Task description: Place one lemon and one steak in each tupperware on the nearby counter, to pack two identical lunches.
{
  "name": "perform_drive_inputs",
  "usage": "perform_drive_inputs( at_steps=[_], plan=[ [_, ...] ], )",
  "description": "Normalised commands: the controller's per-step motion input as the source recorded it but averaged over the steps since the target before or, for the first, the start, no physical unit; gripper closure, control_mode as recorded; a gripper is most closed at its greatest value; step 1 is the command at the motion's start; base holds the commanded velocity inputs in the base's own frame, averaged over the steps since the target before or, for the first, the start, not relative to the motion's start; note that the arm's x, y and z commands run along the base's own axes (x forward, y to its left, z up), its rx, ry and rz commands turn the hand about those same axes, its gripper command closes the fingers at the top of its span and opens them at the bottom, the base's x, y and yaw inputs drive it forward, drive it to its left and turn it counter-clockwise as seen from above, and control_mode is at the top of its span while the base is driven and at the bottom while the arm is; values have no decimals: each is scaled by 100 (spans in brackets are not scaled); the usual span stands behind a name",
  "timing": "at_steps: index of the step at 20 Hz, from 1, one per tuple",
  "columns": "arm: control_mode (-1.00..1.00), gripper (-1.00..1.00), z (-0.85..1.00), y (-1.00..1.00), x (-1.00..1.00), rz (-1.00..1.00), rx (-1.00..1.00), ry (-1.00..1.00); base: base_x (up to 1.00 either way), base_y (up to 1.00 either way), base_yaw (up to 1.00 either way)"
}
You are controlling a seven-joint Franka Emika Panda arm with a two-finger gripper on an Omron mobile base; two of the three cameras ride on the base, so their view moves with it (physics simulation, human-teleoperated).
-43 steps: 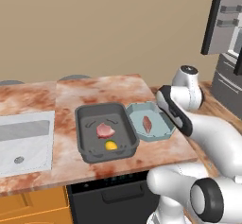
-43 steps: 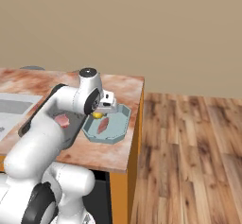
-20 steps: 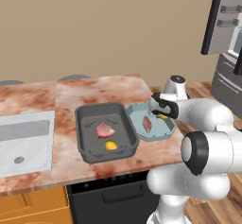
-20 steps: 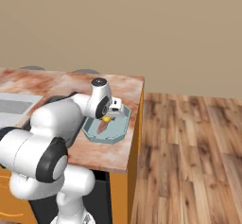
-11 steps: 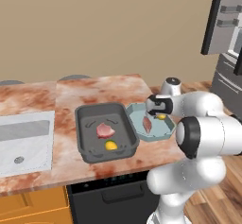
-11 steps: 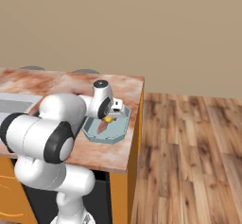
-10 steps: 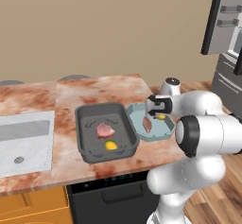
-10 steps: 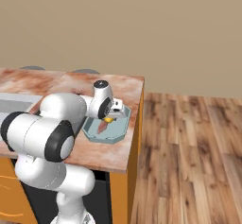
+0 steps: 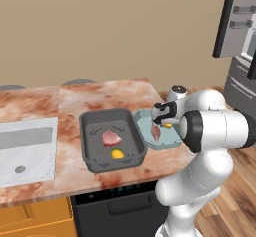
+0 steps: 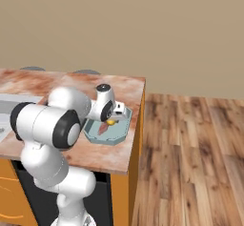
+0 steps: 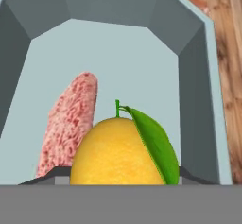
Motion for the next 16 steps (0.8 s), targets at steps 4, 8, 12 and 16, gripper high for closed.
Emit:
perform_drive_inputs(
  at_steps=[4, 8, 12, 16],
  plan=[
    [-100, 100, -27, 0, 20, 0, 0, 0, 0, 0, 0],
    [-100, 100, -22, 0, 26, 0, 0, 0, 0, 0, 0],
    [-100, -100, -10, -3, 28, 0, 0, 0, 0, 0, 0],
    [-100, -100, 0, -7, 24, 0, 0, 0, 0, 0, 0]
  ],
)
